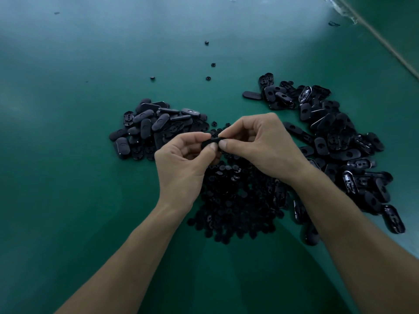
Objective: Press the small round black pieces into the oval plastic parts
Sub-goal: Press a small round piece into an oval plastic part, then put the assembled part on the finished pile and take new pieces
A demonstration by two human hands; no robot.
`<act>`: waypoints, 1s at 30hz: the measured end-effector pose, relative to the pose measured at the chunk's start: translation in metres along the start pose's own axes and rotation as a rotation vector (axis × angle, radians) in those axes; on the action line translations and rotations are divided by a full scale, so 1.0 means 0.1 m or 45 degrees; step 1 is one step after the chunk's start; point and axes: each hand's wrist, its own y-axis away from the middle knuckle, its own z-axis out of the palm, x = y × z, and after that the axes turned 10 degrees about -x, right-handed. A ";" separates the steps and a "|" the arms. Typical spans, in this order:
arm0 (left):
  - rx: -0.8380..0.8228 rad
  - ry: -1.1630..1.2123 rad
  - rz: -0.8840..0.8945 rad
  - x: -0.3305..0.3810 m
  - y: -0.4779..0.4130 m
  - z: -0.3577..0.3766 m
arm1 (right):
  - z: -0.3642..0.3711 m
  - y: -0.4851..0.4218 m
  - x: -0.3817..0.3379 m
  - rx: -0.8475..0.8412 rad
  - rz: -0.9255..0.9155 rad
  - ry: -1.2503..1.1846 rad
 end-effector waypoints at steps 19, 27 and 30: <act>0.334 0.099 -0.043 0.03 -0.07 -0.02 | -0.17 0.03 0.20 0.217 0.501 0.891; 0.251 -0.024 0.000 0.01 -0.06 -0.03 | -0.19 0.00 0.21 0.535 0.276 0.819; 0.173 -0.062 0.062 0.01 -0.05 -0.03 | -0.18 -0.03 0.19 0.619 0.144 0.827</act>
